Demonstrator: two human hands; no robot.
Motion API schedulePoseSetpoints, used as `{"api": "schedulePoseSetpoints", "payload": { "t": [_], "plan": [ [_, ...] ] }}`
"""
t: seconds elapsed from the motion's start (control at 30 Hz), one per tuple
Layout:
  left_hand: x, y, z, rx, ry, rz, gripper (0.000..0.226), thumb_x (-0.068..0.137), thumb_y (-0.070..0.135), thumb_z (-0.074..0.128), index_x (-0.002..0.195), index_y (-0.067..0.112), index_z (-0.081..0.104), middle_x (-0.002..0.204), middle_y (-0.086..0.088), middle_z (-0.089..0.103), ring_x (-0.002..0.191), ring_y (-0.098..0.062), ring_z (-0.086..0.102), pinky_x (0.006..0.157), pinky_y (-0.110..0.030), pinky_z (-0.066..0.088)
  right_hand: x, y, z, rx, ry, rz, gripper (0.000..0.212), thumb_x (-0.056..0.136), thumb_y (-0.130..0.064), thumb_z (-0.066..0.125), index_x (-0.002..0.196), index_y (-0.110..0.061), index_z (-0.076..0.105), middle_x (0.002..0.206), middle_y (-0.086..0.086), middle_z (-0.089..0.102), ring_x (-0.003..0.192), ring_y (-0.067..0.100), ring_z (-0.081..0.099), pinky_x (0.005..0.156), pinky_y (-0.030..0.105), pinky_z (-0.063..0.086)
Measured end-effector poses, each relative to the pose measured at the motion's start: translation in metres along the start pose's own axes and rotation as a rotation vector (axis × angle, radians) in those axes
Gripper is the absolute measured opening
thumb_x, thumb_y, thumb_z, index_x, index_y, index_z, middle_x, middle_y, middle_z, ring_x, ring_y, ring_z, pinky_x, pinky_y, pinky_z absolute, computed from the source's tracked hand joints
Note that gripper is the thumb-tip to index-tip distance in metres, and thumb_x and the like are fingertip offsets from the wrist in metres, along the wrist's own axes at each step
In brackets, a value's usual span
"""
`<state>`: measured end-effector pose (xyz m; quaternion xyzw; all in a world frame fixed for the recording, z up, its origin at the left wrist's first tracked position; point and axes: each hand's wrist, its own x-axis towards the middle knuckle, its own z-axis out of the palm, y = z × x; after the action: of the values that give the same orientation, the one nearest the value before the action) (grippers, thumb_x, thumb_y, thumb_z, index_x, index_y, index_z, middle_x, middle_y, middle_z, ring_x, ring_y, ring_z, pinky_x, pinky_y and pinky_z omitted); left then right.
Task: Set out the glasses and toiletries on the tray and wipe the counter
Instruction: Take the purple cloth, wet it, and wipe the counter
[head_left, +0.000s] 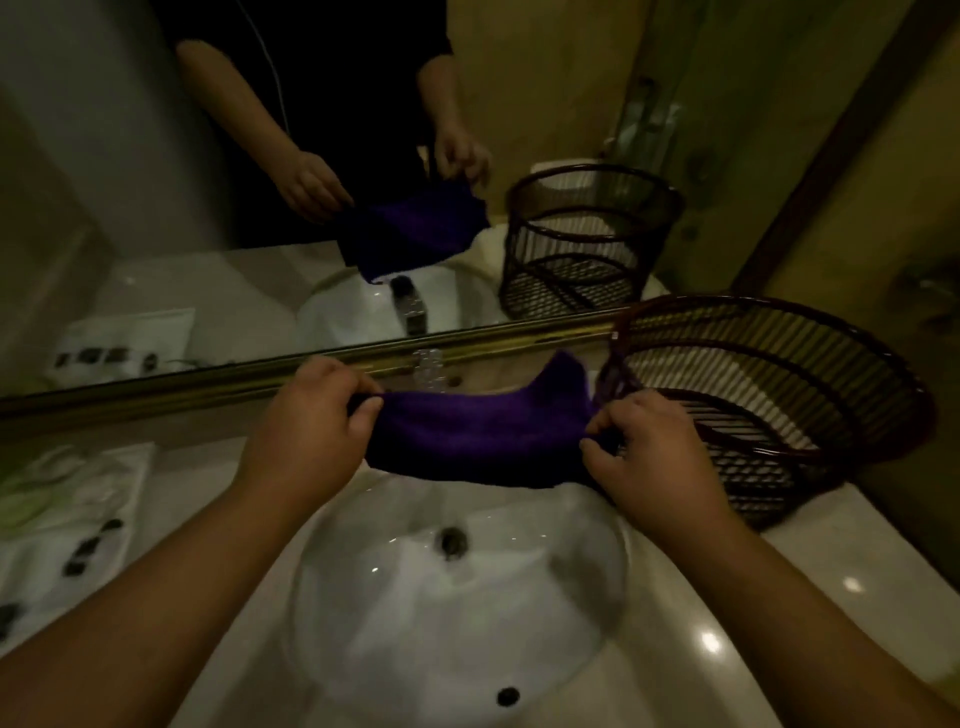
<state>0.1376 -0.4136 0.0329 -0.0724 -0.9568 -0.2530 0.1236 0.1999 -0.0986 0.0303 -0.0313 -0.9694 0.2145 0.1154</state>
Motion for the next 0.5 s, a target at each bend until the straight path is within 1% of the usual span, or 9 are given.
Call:
{"api": "schedulePoseSetpoints", "payload": {
  "t": [0.03,0.07,0.13,0.17,0.2,0.3,0.37,0.43,0.5],
  "plan": [
    [-0.006,-0.017,-0.008,0.019,0.023,-0.009,0.013,0.095,0.029,0.065,0.104,0.025,0.073,0.105,0.009,0.051,0.093,-0.011,0.053,0.08,-0.03,0.042,0.002,-0.018,0.012,0.001,-0.005,-0.037,0.012,0.085,-0.035,0.073,0.086,-0.038,0.062,0.1,-0.014,0.053,0.097,0.007,0.048,0.083,0.024,0.037],
    [-0.011,-0.034,-0.016,0.043,0.035,-0.023,0.013,0.095,0.029,0.066,0.104,0.023,0.074,0.105,0.009,0.052,0.093,-0.01,0.051,0.079,-0.029,0.042,0.003,-0.035,0.023,0.029,-0.022,-0.061,0.014,0.084,-0.035,0.073,0.083,-0.038,0.059,0.099,-0.015,0.054,0.097,0.006,0.048,0.081,0.021,0.037],
    [-0.023,-0.067,-0.029,0.083,0.021,-0.087,0.015,0.096,0.03,0.064,0.105,0.023,0.073,0.103,0.006,0.062,0.088,-0.011,0.053,0.074,-0.03,0.041,0.003,-0.071,0.047,0.164,-0.11,-0.042,0.016,0.087,-0.034,0.071,0.08,-0.039,0.056,0.093,-0.018,0.06,0.087,0.004,0.058,0.069,0.017,0.047],
    [-0.028,-0.081,-0.033,0.084,0.008,-0.136,0.015,0.097,0.031,0.063,0.106,0.024,0.073,0.102,0.003,0.067,0.085,-0.013,0.056,0.07,-0.031,0.041,0.003,-0.085,0.057,0.251,-0.169,0.004,0.016,0.088,-0.034,0.07,0.081,-0.04,0.057,0.089,-0.015,0.064,0.08,0.005,0.063,0.061,0.021,0.055],
    [-0.035,-0.098,-0.039,0.084,-0.001,-0.19,0.015,0.097,0.031,0.061,0.105,0.025,0.072,0.101,0.001,0.07,0.083,-0.016,0.059,0.069,-0.031,0.042,0.003,-0.102,0.07,0.325,-0.233,0.045,0.015,0.089,-0.034,0.069,0.083,-0.04,0.057,0.086,-0.011,0.066,0.075,0.008,0.066,0.058,0.027,0.06],
    [-0.057,-0.147,-0.054,0.099,-0.005,-0.292,0.013,0.098,0.029,0.059,0.102,0.026,0.071,0.099,-0.001,0.071,0.082,-0.018,0.059,0.069,-0.034,0.044,0.001,-0.144,0.104,0.441,-0.296,0.076,0.013,0.091,-0.03,0.07,0.085,-0.037,0.061,0.083,-0.006,0.069,0.074,0.009,0.068,0.067,0.037,0.064],
    [-0.071,-0.177,-0.06,0.087,-0.008,-0.349,0.013,0.099,0.027,0.059,0.103,0.026,0.071,0.1,0.0,0.071,0.085,-0.02,0.062,0.073,-0.037,0.05,0.001,-0.166,0.12,0.513,-0.295,0.092,0.011,0.092,-0.026,0.069,0.085,-0.033,0.064,0.083,-0.002,0.069,0.075,0.014,0.069,0.067,0.039,0.064],
    [-0.087,-0.211,-0.066,0.078,-0.011,-0.419,0.014,0.099,0.026,0.059,0.106,0.025,0.071,0.101,-0.001,0.071,0.088,-0.022,0.064,0.075,-0.038,0.051,0.0,-0.192,0.138,0.596,-0.302,0.121,0.009,0.092,-0.022,0.069,0.086,-0.029,0.065,0.08,0.001,0.07,0.072,0.02,0.071,0.06,0.035,0.063],
    [-0.101,-0.239,-0.066,0.074,-0.003,-0.465,0.015,0.099,0.026,0.06,0.108,0.024,0.072,0.102,-0.002,0.071,0.087,-0.021,0.063,0.071,-0.035,0.046,-0.001,-0.214,0.152,0.684,-0.3,0.148,0.009,0.092,-0.02,0.069,0.087,-0.026,0.065,0.076,0.001,0.069,0.07,0.017,0.072,0.054,0.025,0.06]
  ]
}}
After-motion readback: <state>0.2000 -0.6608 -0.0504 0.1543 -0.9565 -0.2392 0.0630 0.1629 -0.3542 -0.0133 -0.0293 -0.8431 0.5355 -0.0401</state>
